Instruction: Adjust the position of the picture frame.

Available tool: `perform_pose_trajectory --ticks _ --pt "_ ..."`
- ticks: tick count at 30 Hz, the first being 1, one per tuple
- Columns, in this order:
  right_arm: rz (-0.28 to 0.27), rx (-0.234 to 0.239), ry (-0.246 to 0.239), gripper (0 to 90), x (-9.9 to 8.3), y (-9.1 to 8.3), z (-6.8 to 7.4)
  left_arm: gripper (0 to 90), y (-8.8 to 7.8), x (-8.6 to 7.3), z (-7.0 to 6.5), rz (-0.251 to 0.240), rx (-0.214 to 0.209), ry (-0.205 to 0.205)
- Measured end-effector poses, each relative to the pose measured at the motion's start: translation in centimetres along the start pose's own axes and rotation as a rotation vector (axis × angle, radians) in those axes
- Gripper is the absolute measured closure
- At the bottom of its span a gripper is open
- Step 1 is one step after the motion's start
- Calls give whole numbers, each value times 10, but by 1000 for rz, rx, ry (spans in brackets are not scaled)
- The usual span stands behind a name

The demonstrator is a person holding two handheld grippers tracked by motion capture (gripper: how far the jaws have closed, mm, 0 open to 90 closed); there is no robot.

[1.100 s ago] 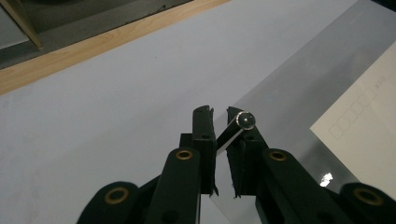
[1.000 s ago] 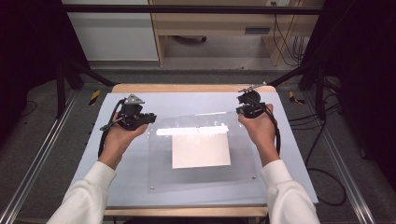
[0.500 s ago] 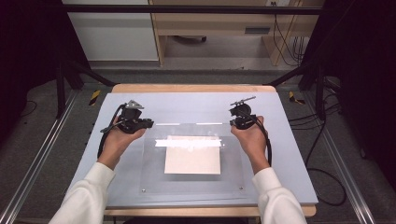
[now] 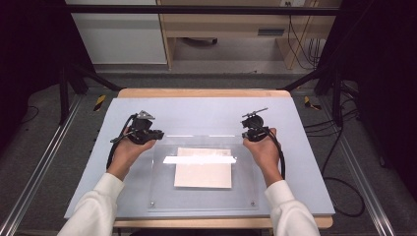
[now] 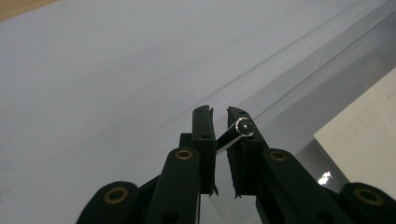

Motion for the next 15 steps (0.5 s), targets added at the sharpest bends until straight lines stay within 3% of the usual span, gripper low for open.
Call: perform_pose_trajectory --ticks 15 --pt "0 17 4 852 -7 16 -3 814 21 -8 3 16 -17 -38"
Point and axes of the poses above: each handheld gripper's, and its own axes: y roughly forward along the jaws, x roughly out of its top, z roughly to its left, the point moved 3 cm from there along y, roughly forward along the jaws, and after that the axes turned 12 degrees about z, right-handed, at the moved point
